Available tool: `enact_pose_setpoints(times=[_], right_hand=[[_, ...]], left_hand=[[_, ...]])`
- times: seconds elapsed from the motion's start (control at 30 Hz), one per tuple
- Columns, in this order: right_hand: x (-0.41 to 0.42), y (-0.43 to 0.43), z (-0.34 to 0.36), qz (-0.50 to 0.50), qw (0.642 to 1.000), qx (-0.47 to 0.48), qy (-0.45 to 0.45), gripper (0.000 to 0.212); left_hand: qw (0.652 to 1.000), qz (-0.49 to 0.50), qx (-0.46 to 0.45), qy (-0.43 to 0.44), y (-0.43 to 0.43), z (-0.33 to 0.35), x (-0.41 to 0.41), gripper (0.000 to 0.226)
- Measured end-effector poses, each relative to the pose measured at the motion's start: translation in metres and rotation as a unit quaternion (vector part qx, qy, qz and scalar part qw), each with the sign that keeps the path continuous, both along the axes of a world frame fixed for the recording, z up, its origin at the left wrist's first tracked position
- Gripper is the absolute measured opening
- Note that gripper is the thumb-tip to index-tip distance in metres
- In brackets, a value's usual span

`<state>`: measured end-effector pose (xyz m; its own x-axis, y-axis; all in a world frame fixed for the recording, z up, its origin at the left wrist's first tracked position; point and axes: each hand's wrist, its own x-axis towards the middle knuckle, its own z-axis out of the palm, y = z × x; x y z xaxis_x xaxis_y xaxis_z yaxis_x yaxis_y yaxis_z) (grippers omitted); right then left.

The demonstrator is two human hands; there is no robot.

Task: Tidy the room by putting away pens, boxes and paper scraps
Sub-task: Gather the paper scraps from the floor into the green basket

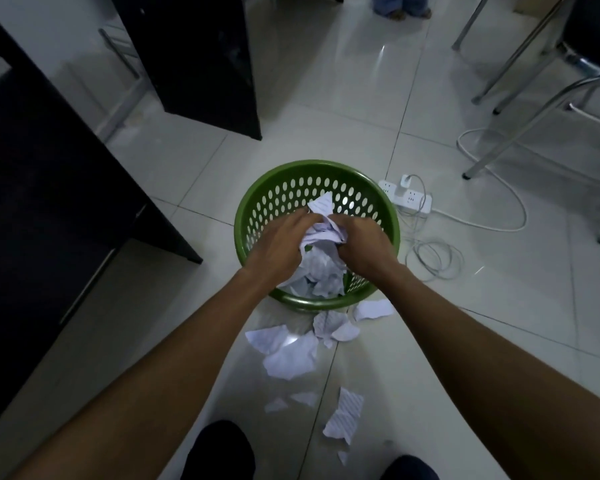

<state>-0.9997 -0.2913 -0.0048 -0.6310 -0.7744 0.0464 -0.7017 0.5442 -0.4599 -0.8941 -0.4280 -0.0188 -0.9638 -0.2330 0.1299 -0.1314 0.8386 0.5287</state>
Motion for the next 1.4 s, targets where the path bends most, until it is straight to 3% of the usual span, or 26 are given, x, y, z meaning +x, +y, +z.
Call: enact_pose_setpoints(times=[0.23,0.33,0.43,0.6,0.87,1.1,1.4], right_hand=[[-0.022,-0.006,-0.024,-0.007,0.998,0.041,-0.036,0.032],[-0.029,-0.008,-0.033,0.009,0.996,0.036,-0.087,0.058],[-0.036,-0.006,-0.040,0.018,0.988,0.095,-0.117,0.089],[-0.036,-0.003,-0.042,0.026,0.984,0.120,-0.130,0.114],[-0.038,0.003,-0.041,0.026,0.986,0.120,-0.111,0.107],[-0.031,0.007,-0.041,0.016,0.987,0.124,-0.102,0.083],[-0.015,0.018,-0.042,0.002,0.993,0.095,-0.063,0.068]], left_hand=[[0.997,-0.015,0.014,-0.080,-0.007,-0.032,-0.017,0.086],[0.989,-0.008,-0.033,-0.141,-0.008,-0.031,-0.018,0.088],[0.982,0.007,-0.050,-0.181,-0.012,-0.033,-0.016,0.081],[0.982,0.019,-0.031,-0.187,-0.017,-0.042,-0.009,0.089],[0.981,0.033,-0.024,-0.188,-0.015,-0.045,-0.001,0.085],[0.984,0.048,-0.018,-0.170,-0.013,-0.046,0.007,0.077],[0.986,0.064,-0.044,-0.149,0.000,-0.045,0.024,0.055]])
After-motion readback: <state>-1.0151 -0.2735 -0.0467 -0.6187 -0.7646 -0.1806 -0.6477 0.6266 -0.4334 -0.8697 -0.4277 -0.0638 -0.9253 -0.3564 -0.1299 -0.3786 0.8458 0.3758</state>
